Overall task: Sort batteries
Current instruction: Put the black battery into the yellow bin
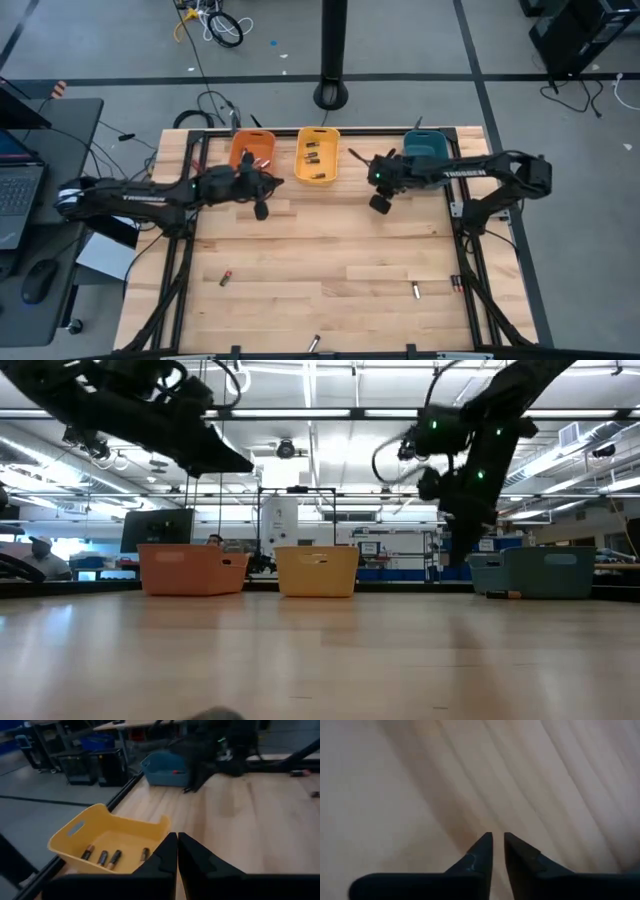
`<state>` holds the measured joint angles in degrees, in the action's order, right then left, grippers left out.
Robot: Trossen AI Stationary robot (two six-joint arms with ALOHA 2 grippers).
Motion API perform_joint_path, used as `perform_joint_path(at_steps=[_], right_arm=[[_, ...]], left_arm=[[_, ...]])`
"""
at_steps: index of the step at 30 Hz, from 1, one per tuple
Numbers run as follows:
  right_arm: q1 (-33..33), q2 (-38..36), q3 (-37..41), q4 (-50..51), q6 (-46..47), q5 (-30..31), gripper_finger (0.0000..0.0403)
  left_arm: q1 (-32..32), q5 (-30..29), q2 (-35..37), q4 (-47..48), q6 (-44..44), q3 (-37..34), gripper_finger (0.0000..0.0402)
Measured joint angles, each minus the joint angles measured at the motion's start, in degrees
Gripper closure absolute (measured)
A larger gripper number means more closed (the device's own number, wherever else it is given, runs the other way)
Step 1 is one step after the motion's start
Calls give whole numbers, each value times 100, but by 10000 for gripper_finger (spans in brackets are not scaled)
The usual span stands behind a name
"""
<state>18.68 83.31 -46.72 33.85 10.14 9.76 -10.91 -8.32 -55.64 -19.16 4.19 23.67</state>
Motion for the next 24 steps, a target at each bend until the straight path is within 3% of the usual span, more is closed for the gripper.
perform_joint_path(at_steps=[7, 12, 17, 24], right_arm=[[536, 347, -2, 514, -275, 25, 265], [664, 616, -74, 854, -455, 560, 227], [733, 869, -370, 1089, -570, 996, 214], [1020, 1257, -474, 1147, -739, 658, 217]], left_arm=[[272, -20, 61, -92, -14, -117, 381], [284, -90, 52, -83, -16, -118, 381], [283, -101, 50, -77, -18, -117, 381], [283, -101, 50, -70, -38, -117, 381]])
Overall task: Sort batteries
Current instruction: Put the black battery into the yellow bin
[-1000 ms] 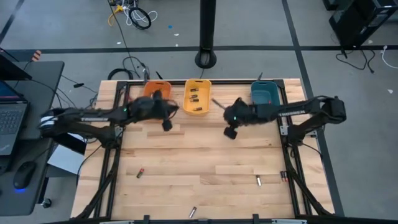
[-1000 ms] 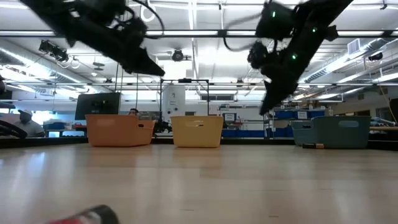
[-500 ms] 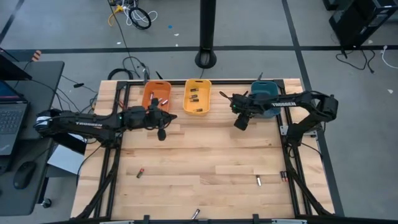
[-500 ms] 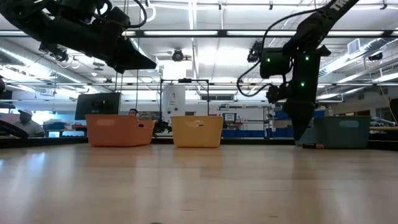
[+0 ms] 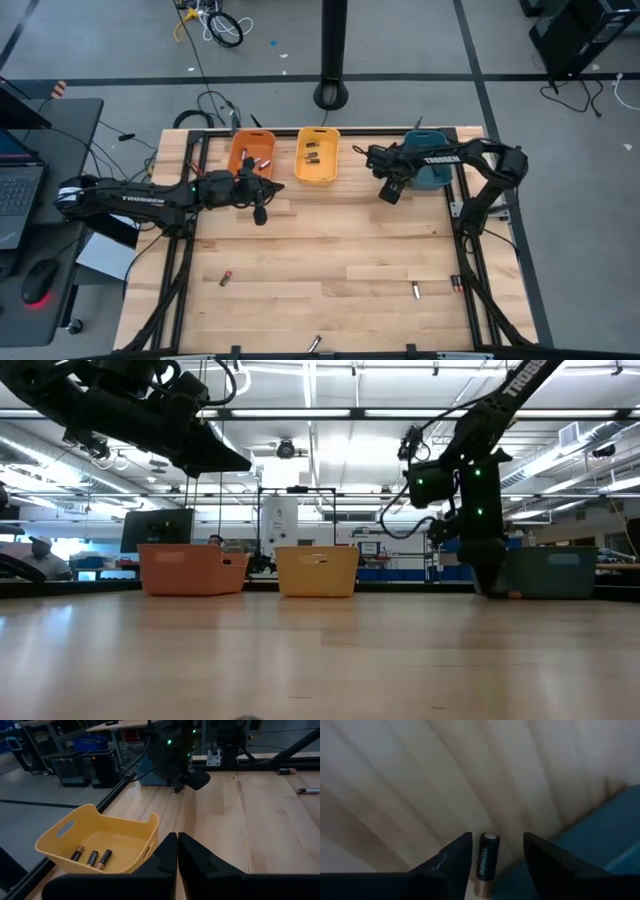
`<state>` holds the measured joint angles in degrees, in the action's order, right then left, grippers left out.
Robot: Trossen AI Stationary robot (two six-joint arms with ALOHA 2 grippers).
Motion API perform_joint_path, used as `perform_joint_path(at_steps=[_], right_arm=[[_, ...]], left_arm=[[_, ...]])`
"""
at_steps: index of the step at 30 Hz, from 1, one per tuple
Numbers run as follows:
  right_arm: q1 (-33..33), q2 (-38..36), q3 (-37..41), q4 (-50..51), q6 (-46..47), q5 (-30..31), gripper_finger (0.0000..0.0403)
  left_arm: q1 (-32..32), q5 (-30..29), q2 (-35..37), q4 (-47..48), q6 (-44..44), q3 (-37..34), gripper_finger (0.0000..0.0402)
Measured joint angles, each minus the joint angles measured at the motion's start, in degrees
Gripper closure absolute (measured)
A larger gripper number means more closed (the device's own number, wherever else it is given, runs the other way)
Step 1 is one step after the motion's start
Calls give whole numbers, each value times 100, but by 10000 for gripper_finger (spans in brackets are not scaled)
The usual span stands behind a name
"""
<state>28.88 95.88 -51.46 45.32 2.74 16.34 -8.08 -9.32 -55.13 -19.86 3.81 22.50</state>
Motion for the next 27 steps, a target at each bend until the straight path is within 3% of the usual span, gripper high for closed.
perform_joint_path(at_steps=[9, 20, 27], right_arm=[[223, 198, -24, 81, -12, -311, 225], [189, 194, -15, 116, -435, -859, 344], [-18, 215, -155, 368, -534, -1042, 348]], left_arm=[[0, 2, -2, 22, 0, 0, 381], [0, 3, -2, 29, -2, 4, 381], [0, 4, -2, 14, -38, 4, 381]])
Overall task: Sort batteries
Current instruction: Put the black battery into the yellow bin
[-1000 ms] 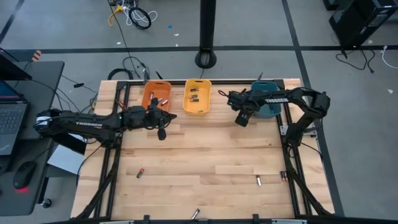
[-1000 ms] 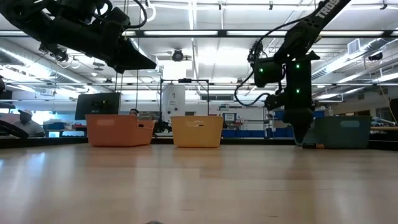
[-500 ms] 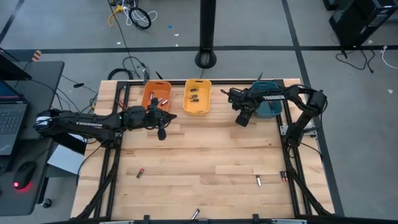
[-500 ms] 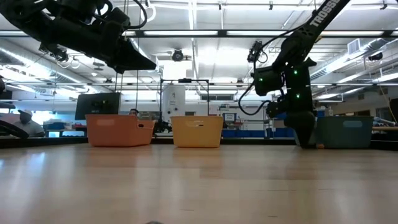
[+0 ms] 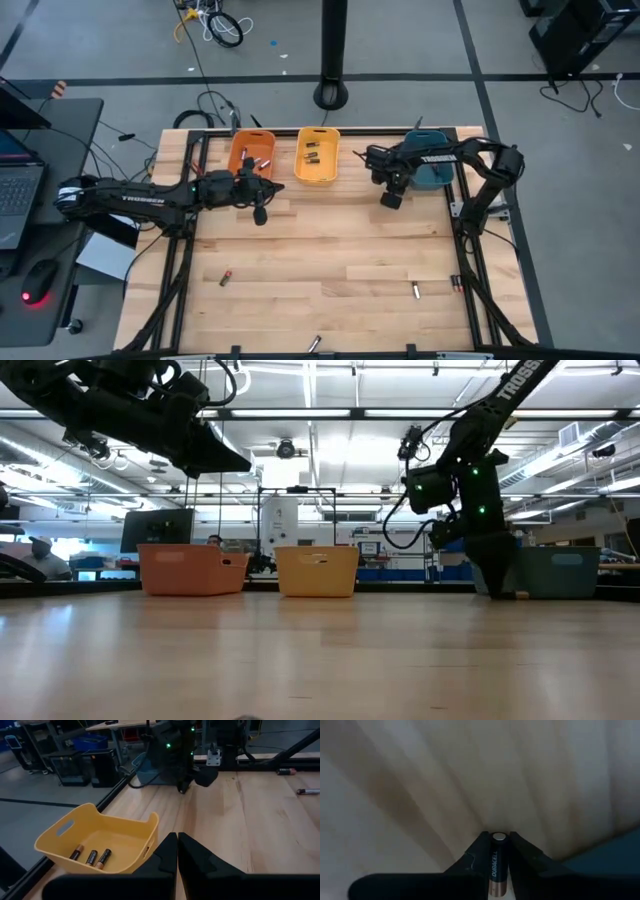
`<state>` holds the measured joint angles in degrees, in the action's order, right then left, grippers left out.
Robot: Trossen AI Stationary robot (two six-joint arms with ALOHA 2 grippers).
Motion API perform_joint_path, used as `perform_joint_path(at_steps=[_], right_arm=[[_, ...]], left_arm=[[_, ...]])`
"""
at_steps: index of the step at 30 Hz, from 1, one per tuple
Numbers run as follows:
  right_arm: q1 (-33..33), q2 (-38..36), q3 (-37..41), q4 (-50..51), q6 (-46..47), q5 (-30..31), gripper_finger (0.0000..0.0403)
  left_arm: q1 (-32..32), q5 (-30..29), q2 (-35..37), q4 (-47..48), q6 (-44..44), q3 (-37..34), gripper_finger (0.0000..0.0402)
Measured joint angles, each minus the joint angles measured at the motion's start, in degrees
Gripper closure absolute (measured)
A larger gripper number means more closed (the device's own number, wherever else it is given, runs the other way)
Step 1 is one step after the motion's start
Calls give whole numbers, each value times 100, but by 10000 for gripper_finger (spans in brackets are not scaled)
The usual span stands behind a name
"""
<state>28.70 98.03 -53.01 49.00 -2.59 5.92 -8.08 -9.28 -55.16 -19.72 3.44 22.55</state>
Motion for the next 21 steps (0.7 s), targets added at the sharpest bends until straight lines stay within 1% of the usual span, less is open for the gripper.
perform_joint_path(at_steps=[7, 9, 11, 15, 17, 21], right_arm=[[-487, 13, -677, 108, -15, -457, 348], [-684, -1, -859, 32, -16, -634, 348], [-898, -84, -981, -191, -17, -855, 348], [-1326, -401, -1054, -973, -14, -1417, 348], [-1548, -631, -1058, -1461, 2, -1604, 348], [-2030, -1049, -1058, -2795, 18, -1634, 348]], left_arm=[[0, 2, 0, -31, -94, 0, 381], [0, 18, -2, -95, -155, 0, 381], [-2, 168, -2, -263, -250, 2, 381], [0, 685, -2, -706, -391, 2, 381], [0, 929, -2, -969, -435, 2, 381], [0, 1214, -2, -1293, -544, 4, 381]])
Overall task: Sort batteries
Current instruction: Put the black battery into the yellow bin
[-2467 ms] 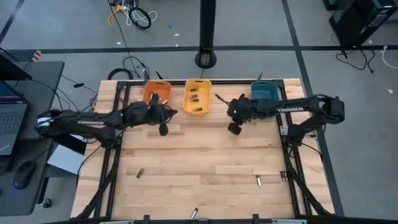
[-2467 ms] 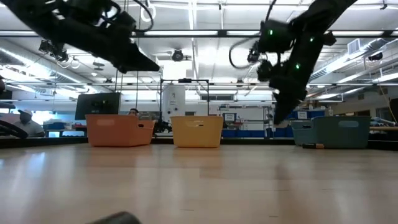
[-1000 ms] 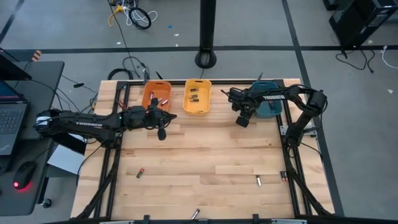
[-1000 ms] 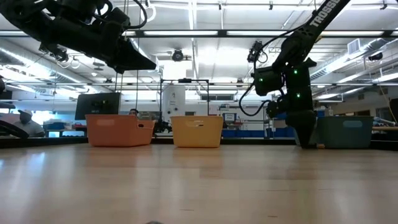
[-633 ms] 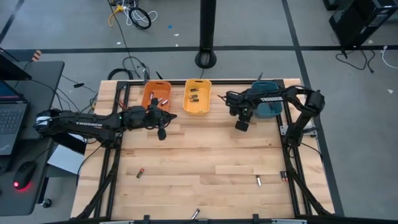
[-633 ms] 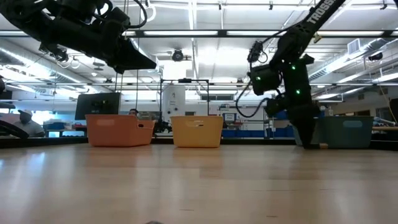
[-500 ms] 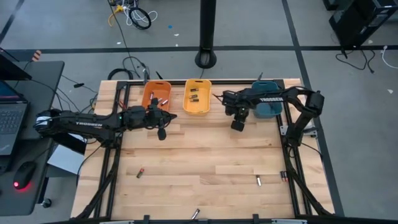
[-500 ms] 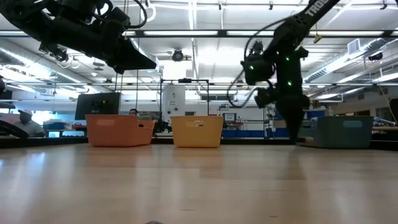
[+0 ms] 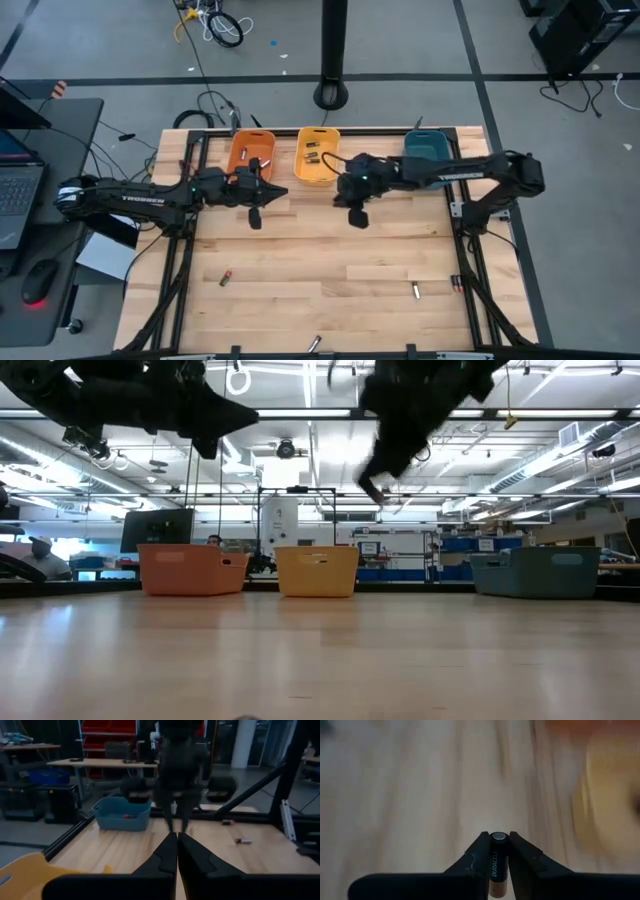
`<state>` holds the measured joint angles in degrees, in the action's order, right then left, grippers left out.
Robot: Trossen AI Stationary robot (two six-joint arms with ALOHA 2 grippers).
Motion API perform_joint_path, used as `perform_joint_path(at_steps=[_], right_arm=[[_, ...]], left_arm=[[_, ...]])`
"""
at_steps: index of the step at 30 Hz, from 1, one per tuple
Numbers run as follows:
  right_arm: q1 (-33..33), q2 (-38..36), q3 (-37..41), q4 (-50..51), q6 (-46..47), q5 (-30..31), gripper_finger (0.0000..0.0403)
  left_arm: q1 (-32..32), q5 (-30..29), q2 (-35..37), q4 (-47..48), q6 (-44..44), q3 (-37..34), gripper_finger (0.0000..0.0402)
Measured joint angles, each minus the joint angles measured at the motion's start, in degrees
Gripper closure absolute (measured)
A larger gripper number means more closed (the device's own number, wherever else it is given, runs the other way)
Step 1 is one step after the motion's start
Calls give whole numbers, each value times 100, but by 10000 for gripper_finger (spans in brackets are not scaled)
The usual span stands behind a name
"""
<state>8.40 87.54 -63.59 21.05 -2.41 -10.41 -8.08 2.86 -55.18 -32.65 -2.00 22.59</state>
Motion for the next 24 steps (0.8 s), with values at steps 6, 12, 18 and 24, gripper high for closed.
perform_joint_path(at_steps=[6, 12, 18, 24], right_arm=[[-602, -244, -15, -2497, -96, 146, 348], [-837, -237, -15, -3556, -260, 184, 348], [-848, -233, -15, -3877, -271, 199, 347], [-848, -232, -15, -3901, -272, 195, 347]], left_arm=[[17, 332, 0, -129, -15, 0, 380], [255, 415, -2, -234, -11, -1, 355], [494, 245, -387, -907, 9, 0, 276], [525, 65, -940, -1775, 13, 0, 192]])
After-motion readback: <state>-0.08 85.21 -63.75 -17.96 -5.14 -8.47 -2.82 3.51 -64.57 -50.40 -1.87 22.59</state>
